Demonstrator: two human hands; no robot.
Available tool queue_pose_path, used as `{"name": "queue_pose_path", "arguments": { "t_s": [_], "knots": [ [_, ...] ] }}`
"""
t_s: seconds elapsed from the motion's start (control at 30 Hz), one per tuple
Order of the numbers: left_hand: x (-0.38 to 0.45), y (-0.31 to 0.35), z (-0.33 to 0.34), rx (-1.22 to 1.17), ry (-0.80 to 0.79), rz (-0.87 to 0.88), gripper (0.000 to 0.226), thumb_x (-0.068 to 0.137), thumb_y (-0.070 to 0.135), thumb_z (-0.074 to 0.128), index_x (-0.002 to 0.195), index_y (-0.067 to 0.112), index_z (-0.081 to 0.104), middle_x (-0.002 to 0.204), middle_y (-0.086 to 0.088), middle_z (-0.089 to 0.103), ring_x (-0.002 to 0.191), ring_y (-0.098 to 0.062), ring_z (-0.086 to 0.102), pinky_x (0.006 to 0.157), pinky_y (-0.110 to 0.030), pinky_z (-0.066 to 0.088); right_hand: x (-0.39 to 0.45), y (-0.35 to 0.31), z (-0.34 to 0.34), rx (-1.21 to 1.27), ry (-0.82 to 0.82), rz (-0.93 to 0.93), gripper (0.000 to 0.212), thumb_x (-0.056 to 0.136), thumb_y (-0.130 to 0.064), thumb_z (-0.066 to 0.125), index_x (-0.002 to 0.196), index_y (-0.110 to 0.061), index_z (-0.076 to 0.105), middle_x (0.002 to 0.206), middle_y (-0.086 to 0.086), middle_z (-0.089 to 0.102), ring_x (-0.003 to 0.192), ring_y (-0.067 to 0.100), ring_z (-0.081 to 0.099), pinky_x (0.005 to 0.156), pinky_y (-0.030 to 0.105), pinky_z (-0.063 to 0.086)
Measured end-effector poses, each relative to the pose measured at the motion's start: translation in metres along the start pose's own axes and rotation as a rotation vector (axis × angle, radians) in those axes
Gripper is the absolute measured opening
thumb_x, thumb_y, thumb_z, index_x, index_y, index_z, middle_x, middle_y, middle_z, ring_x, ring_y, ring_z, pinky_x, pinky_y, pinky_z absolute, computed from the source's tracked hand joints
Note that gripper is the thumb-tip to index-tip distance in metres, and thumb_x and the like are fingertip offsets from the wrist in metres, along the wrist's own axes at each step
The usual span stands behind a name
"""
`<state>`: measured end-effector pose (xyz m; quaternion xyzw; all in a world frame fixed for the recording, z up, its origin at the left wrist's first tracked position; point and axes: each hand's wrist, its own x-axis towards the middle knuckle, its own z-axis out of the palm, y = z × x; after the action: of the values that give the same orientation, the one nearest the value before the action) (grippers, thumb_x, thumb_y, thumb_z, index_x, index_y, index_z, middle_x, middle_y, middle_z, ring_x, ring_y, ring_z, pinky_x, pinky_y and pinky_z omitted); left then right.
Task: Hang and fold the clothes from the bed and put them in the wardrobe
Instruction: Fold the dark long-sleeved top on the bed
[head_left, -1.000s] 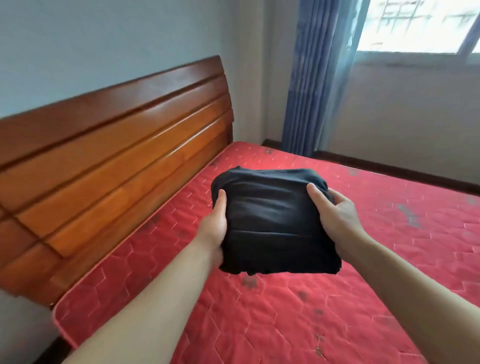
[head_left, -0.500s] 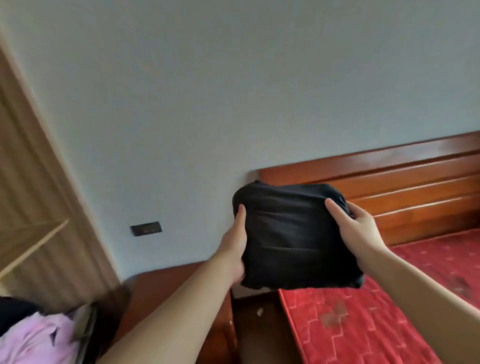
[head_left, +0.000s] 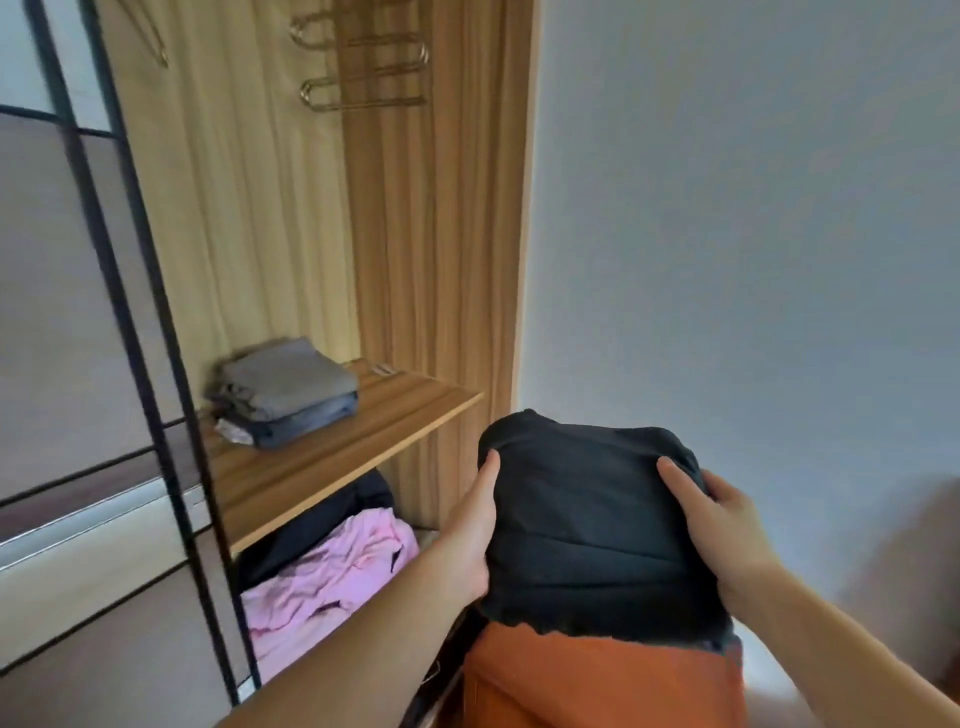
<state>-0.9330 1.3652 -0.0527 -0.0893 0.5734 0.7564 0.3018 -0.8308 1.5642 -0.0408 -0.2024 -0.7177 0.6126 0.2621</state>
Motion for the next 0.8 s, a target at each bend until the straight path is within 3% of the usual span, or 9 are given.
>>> {"name": "queue_pose_path", "arguments": {
  "t_s": [0.13,0.27,0.43,0.53,0.67,0.8],
  "knots": [
    [0.039,0.024,-0.051,-0.093,0.056,0.019,0.079,0.071,0.077,0.063,0.127,0.021,0.061,0.121,-0.009,0.067,0.107,-0.031,0.065,0.099,-0.048,0.05,0.04,0.004,0.067,-0.048,-0.148,0.062,0.029,0.086,-0.05,0.063,0.083,-0.023,0.072,0.084,-0.002,0.075,0.084,0.021,0.07,0.081,0.042,0.056],
    [0.076,0.042,-0.085,-0.162,0.124,0.06,0.074,0.071,0.074,0.066,0.125,0.023,0.064,0.113,-0.008,0.072,0.103,-0.03,0.069,0.097,-0.048,0.051,0.085,0.01,0.121,-0.057,-0.272,0.089,0.029,0.089,-0.05,0.059,0.093,-0.024,0.071,0.095,0.001,0.073,0.09,0.023,0.068,0.089,0.045,0.053],
    [0.118,0.075,-0.114,-0.208,0.164,0.073,0.07,0.073,0.074,0.063,0.117,0.02,0.069,0.106,-0.011,0.074,0.095,-0.031,0.072,0.084,-0.042,0.056,0.149,0.02,0.183,0.003,-0.425,0.129,0.027,0.088,-0.045,0.062,0.098,-0.022,0.072,0.092,0.001,0.076,0.09,0.023,0.07,0.087,0.041,0.054],
    [0.139,0.105,-0.122,-0.209,0.273,0.104,0.077,0.071,0.079,0.059,0.115,0.016,0.07,0.104,-0.012,0.074,0.1,-0.029,0.07,0.091,-0.04,0.053,0.193,0.015,0.219,0.064,-0.529,0.135,0.028,0.087,-0.044,0.065,0.102,-0.022,0.071,0.09,-0.001,0.076,0.088,0.022,0.071,0.077,0.036,0.055],
    [0.152,0.142,-0.135,-0.243,0.443,0.179,0.076,0.072,0.079,0.058,0.12,0.02,0.065,0.107,-0.011,0.071,0.104,-0.031,0.064,0.099,-0.044,0.047,0.238,0.0,0.273,0.104,-0.642,0.105,0.032,0.083,-0.05,0.066,0.106,-0.028,0.07,0.096,-0.003,0.074,0.092,0.021,0.068,0.084,0.039,0.053],
    [0.158,0.171,-0.159,-0.325,0.59,0.278,0.08,0.074,0.076,0.06,0.136,0.026,0.053,0.12,-0.012,0.064,0.107,-0.034,0.061,0.101,-0.049,0.045,0.263,-0.019,0.333,0.123,-0.745,0.112,0.03,0.085,-0.048,0.066,0.102,-0.025,0.069,0.092,0.0,0.074,0.088,0.022,0.068,0.069,0.032,0.05]
  ]
}}
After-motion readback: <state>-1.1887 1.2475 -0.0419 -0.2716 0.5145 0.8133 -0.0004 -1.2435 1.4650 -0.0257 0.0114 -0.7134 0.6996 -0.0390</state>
